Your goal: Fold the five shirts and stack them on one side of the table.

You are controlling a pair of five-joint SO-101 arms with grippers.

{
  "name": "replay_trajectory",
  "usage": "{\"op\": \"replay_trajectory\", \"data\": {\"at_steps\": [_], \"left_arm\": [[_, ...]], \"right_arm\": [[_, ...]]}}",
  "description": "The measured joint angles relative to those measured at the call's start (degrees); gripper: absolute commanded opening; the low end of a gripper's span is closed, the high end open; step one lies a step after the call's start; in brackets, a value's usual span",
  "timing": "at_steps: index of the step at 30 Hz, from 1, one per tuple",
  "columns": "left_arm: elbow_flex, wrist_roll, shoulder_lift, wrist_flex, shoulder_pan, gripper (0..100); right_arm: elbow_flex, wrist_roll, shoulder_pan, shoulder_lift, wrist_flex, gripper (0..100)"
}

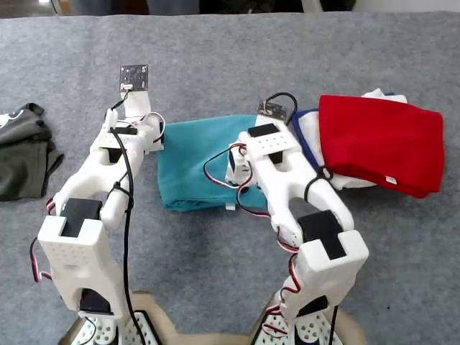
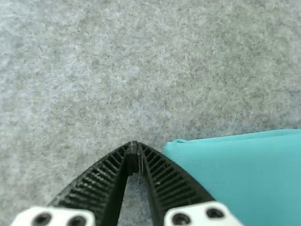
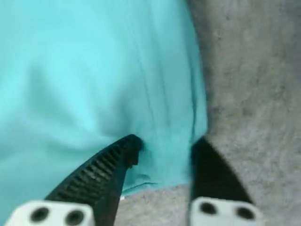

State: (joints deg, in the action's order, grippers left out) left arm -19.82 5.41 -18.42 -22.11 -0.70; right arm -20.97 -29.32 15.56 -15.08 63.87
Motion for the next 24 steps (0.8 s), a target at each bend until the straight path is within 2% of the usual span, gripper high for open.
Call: {"op": "replay_trajectory", "data": {"at_steps": [8, 10, 20, 24], "left_arm": [[0.0, 0.0, 0.0, 0.0, 0.0, 3], [0.0, 0.0, 0.0, 0.0, 0.0, 3], [0.0, 0.0, 0.0, -0.09, -0.18, 5], [1.85, 0.0, -0.09, -5.63, -1.58, 10]], "right_arm": [[0.0, 2.81, -0.18, 0.0, 0.0, 4.8], [0.0, 3.6, -0.18, 0.0, 0.0, 1.1], [0.26, 5.27, -0.97, 0.0, 0.0, 1.3], [1.14, 6.86, -2.99, -0.62, 0.0, 1.3]]}}
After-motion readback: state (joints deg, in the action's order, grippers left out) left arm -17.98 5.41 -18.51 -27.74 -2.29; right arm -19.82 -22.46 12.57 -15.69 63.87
